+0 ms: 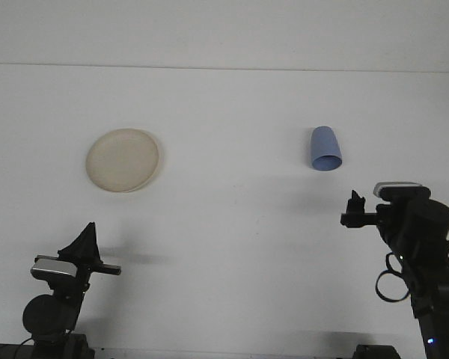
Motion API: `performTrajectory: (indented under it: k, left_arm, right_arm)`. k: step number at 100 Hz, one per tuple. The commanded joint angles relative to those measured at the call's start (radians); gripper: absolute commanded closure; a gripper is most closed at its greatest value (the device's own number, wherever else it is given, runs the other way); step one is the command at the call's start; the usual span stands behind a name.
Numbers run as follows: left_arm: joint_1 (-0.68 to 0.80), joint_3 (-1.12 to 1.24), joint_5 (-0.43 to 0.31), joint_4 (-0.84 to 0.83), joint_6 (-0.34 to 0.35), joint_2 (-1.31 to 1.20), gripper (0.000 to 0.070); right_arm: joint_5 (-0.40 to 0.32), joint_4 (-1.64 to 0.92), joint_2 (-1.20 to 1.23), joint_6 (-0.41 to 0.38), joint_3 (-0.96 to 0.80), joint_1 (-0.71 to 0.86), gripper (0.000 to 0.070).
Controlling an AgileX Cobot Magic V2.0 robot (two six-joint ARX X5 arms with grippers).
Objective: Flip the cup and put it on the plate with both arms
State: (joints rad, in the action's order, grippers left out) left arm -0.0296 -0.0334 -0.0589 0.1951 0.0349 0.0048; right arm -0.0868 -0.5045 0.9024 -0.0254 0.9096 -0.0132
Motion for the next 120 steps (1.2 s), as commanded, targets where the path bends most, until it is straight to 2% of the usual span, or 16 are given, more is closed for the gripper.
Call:
performTrajectory:
  k: [1,11,50,59,77,106,120]
  left_arm:
    - [-0.001,0.019,0.000,0.015,0.002,-0.002,0.0688]
    - [-0.001,0.019,0.000,0.015,0.002,-0.002,0.0688]
    - [-0.001,0.019,0.000,0.014,0.002,-0.002,0.0688]
    - [-0.001,0.019,0.000,0.014,0.002,-0.002,0.0688]
    - [-0.001,0.019,0.000,0.014,0.002,-0.002,0.0688]
    - [-0.001,0.019,0.000,0.015,0.002,-0.002,0.0688]
    - [-0.001,0.019,0.000,0.015,0.002,-0.002,0.0688]
  right_arm:
    - [-0.004,0.064,0.051,0.025,0.008,0.001,0.0161]
    - [-0.018,0.163,0.136,0.049,-0.008,0.001,0.0161]
    - [-0.045,0.582,0.443,0.054,-0.170,0.001,0.0162]
    - [-0.044,0.666,0.519,0.080,-0.171,0.000,0.0163]
    - [-0.044,0.862,0.656,0.080,-0.171,0.000,0.0169]
    - [-0.046,1.028,0.765,0.078,-0.165,-0.029,0.0181]
    - [-0.077,1.074,0.807,0.078,-0.150,-0.051,0.0181]
